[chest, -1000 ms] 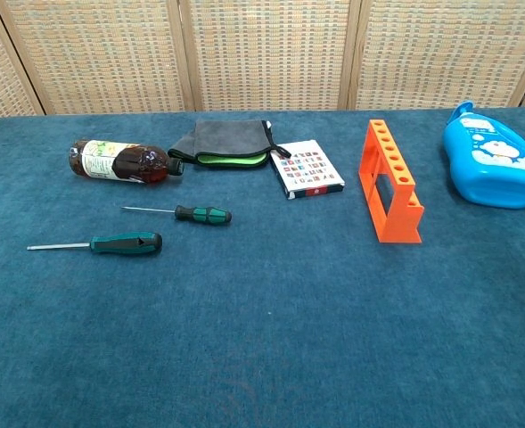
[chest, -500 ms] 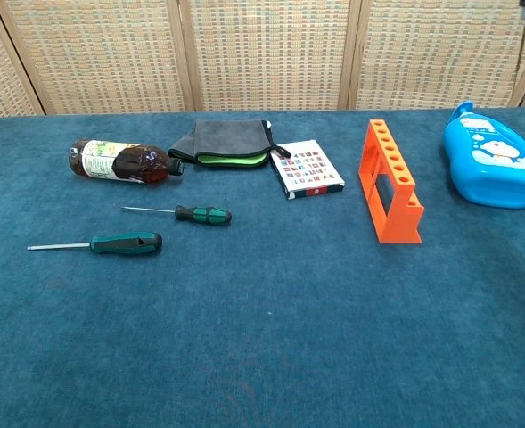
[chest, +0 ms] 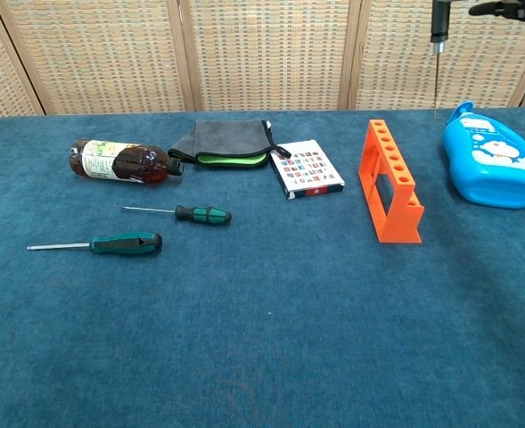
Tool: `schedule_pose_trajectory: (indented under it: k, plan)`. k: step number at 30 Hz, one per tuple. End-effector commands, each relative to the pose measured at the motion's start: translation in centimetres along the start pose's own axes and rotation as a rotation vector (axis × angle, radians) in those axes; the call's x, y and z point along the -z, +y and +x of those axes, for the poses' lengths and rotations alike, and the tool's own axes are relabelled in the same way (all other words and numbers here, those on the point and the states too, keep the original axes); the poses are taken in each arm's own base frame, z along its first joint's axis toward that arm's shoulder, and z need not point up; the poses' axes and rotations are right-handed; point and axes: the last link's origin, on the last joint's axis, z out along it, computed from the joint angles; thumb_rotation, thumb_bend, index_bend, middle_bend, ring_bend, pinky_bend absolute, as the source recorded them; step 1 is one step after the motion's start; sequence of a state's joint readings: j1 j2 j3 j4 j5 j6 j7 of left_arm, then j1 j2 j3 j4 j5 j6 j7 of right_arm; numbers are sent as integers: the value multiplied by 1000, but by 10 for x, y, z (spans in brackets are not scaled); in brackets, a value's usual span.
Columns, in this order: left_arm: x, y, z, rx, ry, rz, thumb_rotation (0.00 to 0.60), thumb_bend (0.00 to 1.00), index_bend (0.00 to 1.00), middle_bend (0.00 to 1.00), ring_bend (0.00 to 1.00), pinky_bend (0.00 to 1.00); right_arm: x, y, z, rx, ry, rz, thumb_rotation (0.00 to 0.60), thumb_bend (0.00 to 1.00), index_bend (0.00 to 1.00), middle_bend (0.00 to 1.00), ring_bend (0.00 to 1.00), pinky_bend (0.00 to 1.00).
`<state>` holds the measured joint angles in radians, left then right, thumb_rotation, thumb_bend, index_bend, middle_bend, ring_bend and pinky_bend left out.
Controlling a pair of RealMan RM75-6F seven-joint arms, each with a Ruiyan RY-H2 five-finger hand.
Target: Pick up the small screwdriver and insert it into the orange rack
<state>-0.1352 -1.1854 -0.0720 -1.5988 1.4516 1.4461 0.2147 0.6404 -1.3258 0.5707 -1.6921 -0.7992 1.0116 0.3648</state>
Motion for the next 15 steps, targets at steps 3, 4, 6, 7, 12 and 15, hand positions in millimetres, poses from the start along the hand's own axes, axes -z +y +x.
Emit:
schedule_pose_trajectory:
  k: [3, 4, 6, 7, 12, 15]
  plan:
    - [-1, 0, 1, 6, 4, 0, 600, 0, 0, 0, 0, 0, -13, 7, -16, 15, -20, -19, 600, 296, 614, 131, 0, 37]
    - [-2, 0, 2, 8, 8, 1, 600, 0, 0, 0, 0, 0, -16, 8, -18, 14, -21, -25, 600, 296, 614, 131, 0, 37]
    - [-2, -1, 2, 11, 10, 2, 600, 0, 0, 0, 0, 0, -19, 10, -21, 15, -22, -29, 600, 296, 614, 130, 0, 37]
    - [-3, -1, 3, 14, 12, 2, 600, 0, 0, 0, 0, 0, -21, 11, -23, 12, -24, -33, 600, 296, 614, 130, 0, 37]
    - [-7, -2, 4, 21, 15, 2, 600, 0, 0, 0, 0, 0, -23, 16, -28, 6, -27, -44, 600, 296, 614, 131, 0, 37]
    - [-9, 0, 4, 26, 18, -3, 600, 0, 0, 0, 0, 0, -25, 20, -31, -2, -29, -51, 600, 296, 614, 131, 0, 37]
